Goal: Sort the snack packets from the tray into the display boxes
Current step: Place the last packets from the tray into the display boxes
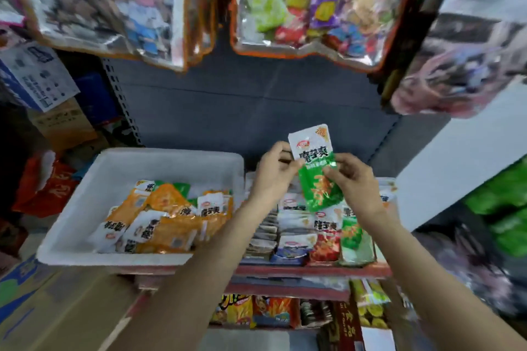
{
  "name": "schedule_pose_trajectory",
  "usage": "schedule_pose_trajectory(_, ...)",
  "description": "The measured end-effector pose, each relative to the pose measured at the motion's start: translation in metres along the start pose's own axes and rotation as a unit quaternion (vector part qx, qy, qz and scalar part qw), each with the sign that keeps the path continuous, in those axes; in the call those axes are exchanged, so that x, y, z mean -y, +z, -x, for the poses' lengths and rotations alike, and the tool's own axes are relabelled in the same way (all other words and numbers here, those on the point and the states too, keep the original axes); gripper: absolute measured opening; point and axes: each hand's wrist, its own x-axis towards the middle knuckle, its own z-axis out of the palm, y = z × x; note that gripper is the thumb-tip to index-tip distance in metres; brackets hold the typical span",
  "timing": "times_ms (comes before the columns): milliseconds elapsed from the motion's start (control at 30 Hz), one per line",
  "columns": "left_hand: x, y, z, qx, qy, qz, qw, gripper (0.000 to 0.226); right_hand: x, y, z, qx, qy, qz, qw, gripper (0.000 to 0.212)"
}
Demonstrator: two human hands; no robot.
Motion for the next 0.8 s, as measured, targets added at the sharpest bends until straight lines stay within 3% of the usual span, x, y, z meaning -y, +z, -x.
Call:
schedule_pose_trajectory(367,-0.008,0.113,0.000,0.059,0.036,-0.202,0.977,0.014,-0.063,-0.118,0.001,-0.015,0.065,0.143,0.988,0.015)
schedule_pose_trajectory(500,0.003,0.132,0.005,0.074,0.071,-0.316,0.943,0.007,-0.081,-0.126,-0.002,-0.015,0.074,0.192,0.978,0.033)
schedule_pose_trajectory(633,0.013,0.143,0.008,0.084,0.083,-0.432,0.894,0.007,-0.086,-0.128,-0.004,0.005,0.044,0.235,0.971,0.006)
schedule_pose_trajectory(733,0.018,0.147,0.006,0.087,0.106,-0.513,0.847,0.012,-0.092,-0.126,-0.008,0.054,0.036,0.288,0.955,0.012)
schedule_pose_trajectory(800,0.021,0.149,0.003,0.099,0.091,-0.532,0.836,0.022,-0.097,-0.122,-0.011,0.090,0.029,0.350,0.932,0.008)
